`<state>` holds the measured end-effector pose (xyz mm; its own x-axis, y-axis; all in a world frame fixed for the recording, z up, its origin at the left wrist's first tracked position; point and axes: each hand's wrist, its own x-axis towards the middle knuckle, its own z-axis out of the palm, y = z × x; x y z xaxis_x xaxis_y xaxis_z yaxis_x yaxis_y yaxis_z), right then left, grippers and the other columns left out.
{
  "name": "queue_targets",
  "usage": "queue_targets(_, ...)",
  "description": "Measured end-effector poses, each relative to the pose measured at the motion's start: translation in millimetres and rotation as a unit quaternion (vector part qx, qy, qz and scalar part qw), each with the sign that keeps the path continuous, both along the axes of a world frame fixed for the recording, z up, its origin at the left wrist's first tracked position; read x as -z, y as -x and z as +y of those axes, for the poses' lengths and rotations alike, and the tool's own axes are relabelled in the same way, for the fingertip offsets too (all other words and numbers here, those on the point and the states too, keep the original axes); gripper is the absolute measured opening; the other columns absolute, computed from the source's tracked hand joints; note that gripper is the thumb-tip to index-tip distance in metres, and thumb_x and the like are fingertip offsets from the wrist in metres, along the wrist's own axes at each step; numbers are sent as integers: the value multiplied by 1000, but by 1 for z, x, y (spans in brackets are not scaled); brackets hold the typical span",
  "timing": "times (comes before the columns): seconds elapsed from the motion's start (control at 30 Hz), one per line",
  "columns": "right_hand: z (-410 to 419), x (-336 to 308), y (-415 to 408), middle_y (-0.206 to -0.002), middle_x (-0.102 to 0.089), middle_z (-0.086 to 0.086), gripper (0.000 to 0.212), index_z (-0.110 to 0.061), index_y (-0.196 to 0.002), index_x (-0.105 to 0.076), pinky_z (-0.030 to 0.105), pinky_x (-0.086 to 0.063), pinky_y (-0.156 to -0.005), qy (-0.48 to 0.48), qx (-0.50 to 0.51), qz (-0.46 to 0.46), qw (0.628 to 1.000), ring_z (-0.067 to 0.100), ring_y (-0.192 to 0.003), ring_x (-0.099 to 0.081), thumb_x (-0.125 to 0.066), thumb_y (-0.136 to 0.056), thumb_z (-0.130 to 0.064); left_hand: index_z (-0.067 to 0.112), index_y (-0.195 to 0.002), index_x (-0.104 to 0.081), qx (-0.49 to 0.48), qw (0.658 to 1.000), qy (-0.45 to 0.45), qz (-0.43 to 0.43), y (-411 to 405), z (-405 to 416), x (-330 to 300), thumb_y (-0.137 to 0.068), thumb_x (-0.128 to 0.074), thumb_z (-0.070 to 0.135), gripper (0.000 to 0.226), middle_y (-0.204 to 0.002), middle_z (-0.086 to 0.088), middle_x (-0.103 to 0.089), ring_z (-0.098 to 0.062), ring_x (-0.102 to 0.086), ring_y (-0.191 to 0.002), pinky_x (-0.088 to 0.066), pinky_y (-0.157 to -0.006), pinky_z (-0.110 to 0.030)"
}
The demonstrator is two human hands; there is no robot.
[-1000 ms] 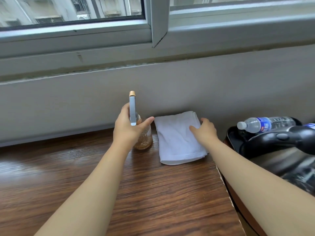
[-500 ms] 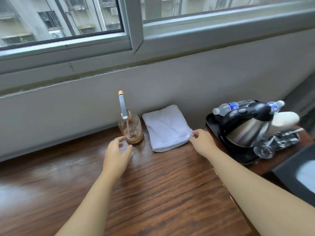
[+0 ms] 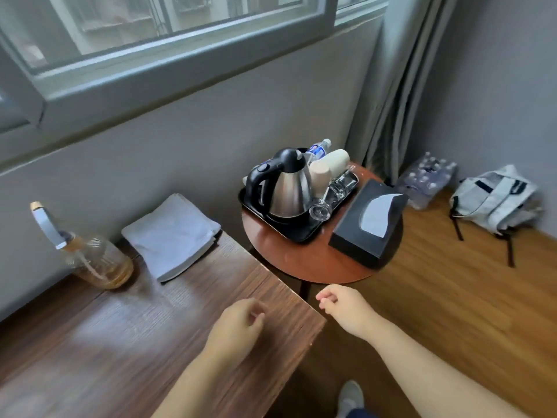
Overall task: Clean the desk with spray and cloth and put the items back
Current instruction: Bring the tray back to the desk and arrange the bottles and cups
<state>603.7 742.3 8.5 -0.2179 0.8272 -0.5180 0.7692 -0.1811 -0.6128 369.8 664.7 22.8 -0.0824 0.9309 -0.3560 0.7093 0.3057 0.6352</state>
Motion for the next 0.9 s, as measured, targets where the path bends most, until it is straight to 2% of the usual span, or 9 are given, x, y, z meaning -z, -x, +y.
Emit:
queue_targets(0.17, 1, 15, -86, -104, -64, -4, 17, -24, -105, -64, 23, -48, -84, 59, 38, -31, 997, 11, -98, -60, -50, -96, -20, 29, -110, -66, 98, 995, -1, 19, -84, 29, -3, -98, -50, 26, 20, -108, 15, -63, -2, -61, -93, -46, -77, -16)
queue_targets(0.27, 11, 28, -132, -100, -66, -2, 15, -23, -96, -65, 31, -50, -91, 87, 52, -48, 994, 16, -96, -62, -51, -93, -20, 30, -116, -65, 124, 992, 27, 20, -129, 50, 0, -99, -49, 25, 24, -114, 14, -64, -3, -62, -101, -51, -86, -17)
queue_targets(0.4, 36, 42, -191, -93, -68, 0, 16, -18, -88, -66, 35, -52, -89, 109, 38, -52, 992, 17, -87, -63, -50, -90, -17, 28, -117, -66, 105, 990, 94, 31, -175, 82, 12, -97, -49, 24, 26, -117, 11, -64, -7, -62, -107, -50, -93, -21)
queue_targets(0.47, 55, 50, -221, -91, -67, -3, 17, -23, -81, -63, 33, -52, -88, 110, 37, -42, 992, 15, -85, -63, -51, -91, -15, 31, -108, -65, 43, 989, 135, 32, -185, 92, 20, -95, -52, 24, 19, -114, 9, -67, -9, -64, -104, -51, -94, -25)
queue_targets(0.53, 80, 49, -246, -93, -67, -3, 19, -27, -85, -63, 25, -52, -82, 97, 54, -23, 994, 12, -86, -63, -51, -93, -15, 33, -95, -63, -55, 986, 157, 8, -190, 98, 26, -94, -56, 22, 13, -107, 7, -71, -11, -67, -99, -54, -94, -31)
queue_targets(0.63, 129, 37, -268, -92, -67, 2, 21, -15, -97, -65, 11, -45, -62, 50, 113, 37, 992, 11, -77, -61, -47, -95, -6, 21, -98, -66, -230, 964, 128, -42, -190, 104, 27, -96, -59, 16, 10, -100, 0, -72, -16, -68, -92, -54, -93, -37)
queue_targets(0.73, 190, 25, -275, -95, -69, 8, 22, -15, -96, -64, 20, -45, -67, 2, 183, 92, 979, 15, -78, -63, -46, -96, -3, 13, -102, -66, -389, 911, 57, -125, -184, 115, 21, -100, -53, 10, 13, -110, -10, -70, -25, -66, -99, -50, -96, -44)
queue_targets(0.8, 232, 19, -269, -96, -70, 12, 22, -18, -92, -63, 28, -47, -75, -15, 210, 136, 968, 16, -78, -64, -46, -97, -5, 9, -106, -64, -447, 878, 8, -169, -176, 126, 14, -101, -50, 9, 15, -115, -16, -68, -29, -64, -104, -48, -100, -47)
queue_targets(0.9, 287, 3, -250, -96, -69, 7, 20, -13, -101, -63, 33, -50, -85, -20, 223, 188, 956, 17, -86, -65, -45, -97, -7, 7, -116, -62, -501, 839, -64, -201, -165, 144, 6, -103, -46, 11, 21, -116, -15, -67, -30, -63, -110, -47, -104, -48)
